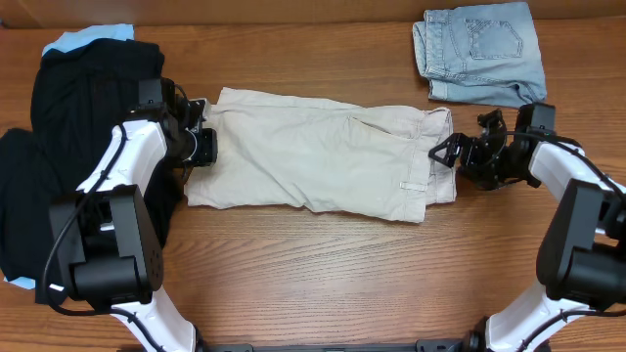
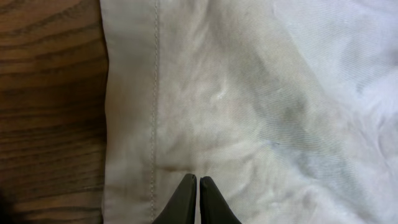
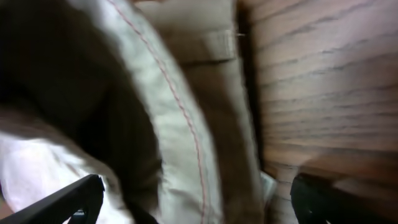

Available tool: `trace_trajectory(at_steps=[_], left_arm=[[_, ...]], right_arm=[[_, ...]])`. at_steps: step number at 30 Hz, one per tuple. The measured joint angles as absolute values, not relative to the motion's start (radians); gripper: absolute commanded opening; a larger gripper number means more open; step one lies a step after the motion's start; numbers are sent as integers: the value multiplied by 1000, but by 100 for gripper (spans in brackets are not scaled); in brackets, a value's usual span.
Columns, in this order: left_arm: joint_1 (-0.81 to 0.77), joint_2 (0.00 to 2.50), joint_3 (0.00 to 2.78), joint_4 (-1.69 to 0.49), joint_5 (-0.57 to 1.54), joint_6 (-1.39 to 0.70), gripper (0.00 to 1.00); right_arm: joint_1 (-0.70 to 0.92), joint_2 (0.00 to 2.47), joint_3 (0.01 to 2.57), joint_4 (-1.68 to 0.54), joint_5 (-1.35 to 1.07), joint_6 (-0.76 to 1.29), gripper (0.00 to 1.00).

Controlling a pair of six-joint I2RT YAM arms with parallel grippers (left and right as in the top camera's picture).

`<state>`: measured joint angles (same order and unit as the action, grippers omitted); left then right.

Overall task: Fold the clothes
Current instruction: 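Grasp the right end of the folded shorts with the right gripper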

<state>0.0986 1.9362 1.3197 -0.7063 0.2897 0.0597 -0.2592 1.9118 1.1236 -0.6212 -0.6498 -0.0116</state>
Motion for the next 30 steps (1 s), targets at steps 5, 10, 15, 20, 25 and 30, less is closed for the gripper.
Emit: trace_trajectory(at_steps=[5,10,15,20,25,30], left_arm=[[99,1936,1320,-708,296,60,5],[99,1936,1320,-711,297,60,4],[99,1937,1320,-711,297,60,4],[99,1939,1320,-711,297,59,4],[99,1939,1320,-724,315,59,4],[99,1941,1320,-749,388,59,4]], right_arm=[[-255,1939,1125,-617,-741,-24,100],[-210,1973,1132,-614,-835,-27,99],[-124,1986,1131,-612,-858,-33,73],[-39,2015,1128,-575,-824,1,31],[-38,2019,1125,-563,-812,54,20],[-72,2010,1125,-615,-811,68,14]])
